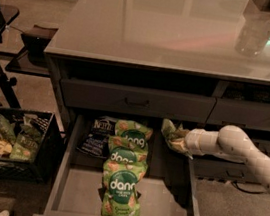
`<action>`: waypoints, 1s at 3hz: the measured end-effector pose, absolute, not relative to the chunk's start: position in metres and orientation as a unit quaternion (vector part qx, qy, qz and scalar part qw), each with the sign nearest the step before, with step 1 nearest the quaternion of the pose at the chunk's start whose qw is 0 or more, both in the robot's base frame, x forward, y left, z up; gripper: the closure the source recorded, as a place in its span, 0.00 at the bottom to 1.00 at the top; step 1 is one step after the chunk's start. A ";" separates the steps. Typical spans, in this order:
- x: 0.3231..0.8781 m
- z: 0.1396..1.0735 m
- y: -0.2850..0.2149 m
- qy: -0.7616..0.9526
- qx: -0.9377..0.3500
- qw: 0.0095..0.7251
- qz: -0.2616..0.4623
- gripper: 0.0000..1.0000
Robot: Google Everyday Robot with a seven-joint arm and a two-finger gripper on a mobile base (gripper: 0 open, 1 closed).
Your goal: Pick green jalapeno chip bag from middle drawer and place on counter
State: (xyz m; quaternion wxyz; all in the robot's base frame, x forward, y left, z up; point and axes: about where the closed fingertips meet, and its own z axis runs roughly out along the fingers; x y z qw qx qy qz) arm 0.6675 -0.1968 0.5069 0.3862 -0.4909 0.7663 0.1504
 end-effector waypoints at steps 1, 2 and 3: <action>0.640 0.535 -0.197 0.753 -0.505 0.378 0.186 1.00; 0.601 0.552 -0.194 0.738 -0.533 0.356 0.211 1.00; 0.569 0.578 -0.192 0.715 -0.565 0.353 0.211 1.00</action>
Offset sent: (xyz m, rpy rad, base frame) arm -0.1169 0.0020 0.0671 0.0344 0.1218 0.2488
